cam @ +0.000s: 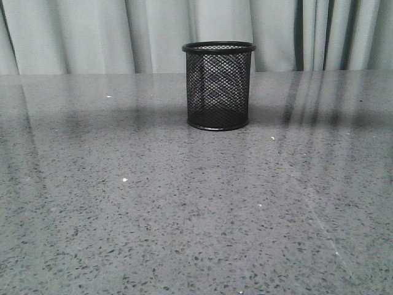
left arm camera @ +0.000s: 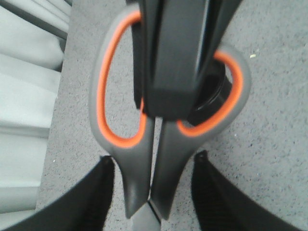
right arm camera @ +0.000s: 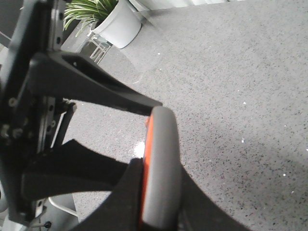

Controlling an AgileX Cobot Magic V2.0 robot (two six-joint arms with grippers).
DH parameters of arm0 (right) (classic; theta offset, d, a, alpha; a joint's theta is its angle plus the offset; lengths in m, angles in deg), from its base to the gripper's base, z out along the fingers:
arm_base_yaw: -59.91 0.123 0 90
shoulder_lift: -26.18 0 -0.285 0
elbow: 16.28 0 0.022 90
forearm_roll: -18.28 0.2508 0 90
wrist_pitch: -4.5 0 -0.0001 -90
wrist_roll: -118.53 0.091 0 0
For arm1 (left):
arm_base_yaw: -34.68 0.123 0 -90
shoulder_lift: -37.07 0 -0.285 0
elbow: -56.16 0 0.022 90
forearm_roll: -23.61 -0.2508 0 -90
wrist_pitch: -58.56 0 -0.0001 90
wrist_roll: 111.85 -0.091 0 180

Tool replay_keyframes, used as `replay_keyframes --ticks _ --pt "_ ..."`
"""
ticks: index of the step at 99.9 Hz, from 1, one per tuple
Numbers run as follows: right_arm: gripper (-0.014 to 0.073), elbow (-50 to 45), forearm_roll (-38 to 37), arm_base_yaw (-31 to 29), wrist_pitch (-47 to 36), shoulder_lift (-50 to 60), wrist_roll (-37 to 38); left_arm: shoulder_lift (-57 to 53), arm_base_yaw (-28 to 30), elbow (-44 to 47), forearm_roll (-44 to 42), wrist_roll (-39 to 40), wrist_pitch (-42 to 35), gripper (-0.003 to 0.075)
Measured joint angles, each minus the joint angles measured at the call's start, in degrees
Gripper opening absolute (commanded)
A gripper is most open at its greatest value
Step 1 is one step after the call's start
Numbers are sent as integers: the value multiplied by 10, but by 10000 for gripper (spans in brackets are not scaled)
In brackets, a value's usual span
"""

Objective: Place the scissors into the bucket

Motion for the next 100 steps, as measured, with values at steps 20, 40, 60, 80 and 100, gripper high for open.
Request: replay_keyframes --ticks 20,40,60,80,100 --pt "-65 0 -1 -4 -17 -1 -12 -23 6 -2 6 13 0 410" --pt "-64 0 -4 -33 -34 16 -22 -58 59 -3 12 71 4 410" --pt "-43 13 -67 -52 -48 53 -26 -78 112 -3 12 151 7 410" --pt "-43 74 -202 -53 -26 70 20 -93 130 -3 18 208 8 410" --pt "-43 156 -400 -53 51 72 142 -97 131 -3 21 248 13 410"
